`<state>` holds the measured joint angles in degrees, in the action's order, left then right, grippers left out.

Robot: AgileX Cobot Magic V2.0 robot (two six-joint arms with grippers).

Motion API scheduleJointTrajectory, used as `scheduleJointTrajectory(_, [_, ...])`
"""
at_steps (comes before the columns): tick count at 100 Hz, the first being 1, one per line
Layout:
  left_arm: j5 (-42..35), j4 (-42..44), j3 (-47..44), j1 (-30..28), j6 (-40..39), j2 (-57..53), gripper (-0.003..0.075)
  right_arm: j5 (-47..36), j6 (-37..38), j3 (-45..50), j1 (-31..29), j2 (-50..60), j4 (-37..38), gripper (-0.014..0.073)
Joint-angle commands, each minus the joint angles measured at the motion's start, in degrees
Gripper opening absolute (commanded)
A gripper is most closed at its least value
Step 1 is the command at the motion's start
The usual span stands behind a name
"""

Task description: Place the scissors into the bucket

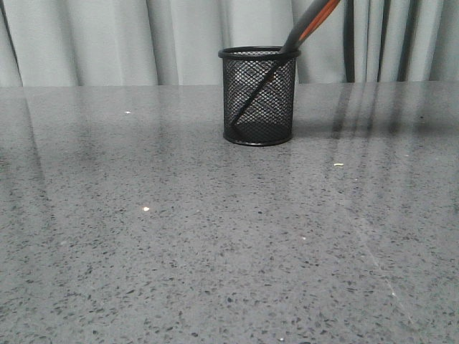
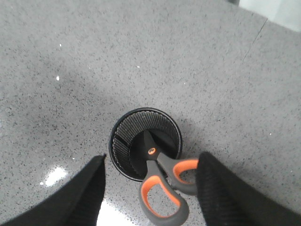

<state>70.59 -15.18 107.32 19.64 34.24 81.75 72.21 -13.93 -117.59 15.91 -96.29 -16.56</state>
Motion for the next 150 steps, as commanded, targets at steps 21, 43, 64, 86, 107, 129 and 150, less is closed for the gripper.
scheduleJointTrajectory(21, [-2.2,-0.4,1.8,-0.1,-0.7,-1.4,0.0467,1.2,-0.6,-2.1,0.2,5.5,-0.2,0.0192])
scheduleJointTrajectory(43, [-0.2,-1.3,1.8,-0.7,-0.7,-2.1,0.0026,-2.6,-0.6,-0.5,0.2,9.3,-0.1,-0.0045])
scheduleJointTrajectory(64, [-3.9,-7.7,-1.6,-5.8,-0.7,-6.3,-0.002,-15.7,-0.6,12.0,0.2,19.0,-0.1,-0.0045])
scheduleJointTrajectory(86, [-21.8,-8.1,-21.5,-9.9,-0.1,-19.8,-0.002,-42.3,-0.6,41.2,0.2,37.5,-0.1,-0.0045])
scheduleJointTrajectory(107, [-49.0,-9.9,-49.8,-10.0,-0.1,-37.1,-0.002,-58.4,-0.6,66.4,0.2,54.7,-0.7,-0.0045])
scheduleJointTrajectory(129, [-61.9,-11.5,-73.8,-10.0,-0.1,-54.1,-0.002,-65.6,-0.6,85.2,0.2,70.5,-0.7,-0.0045])
scheduleJointTrajectory(150, [-65.4,-14.5,-88.1,-10.0,-0.1,-68.2,-0.002,-72.2,-0.6,99.4,0.2,82.9,-0.7,-0.0045])
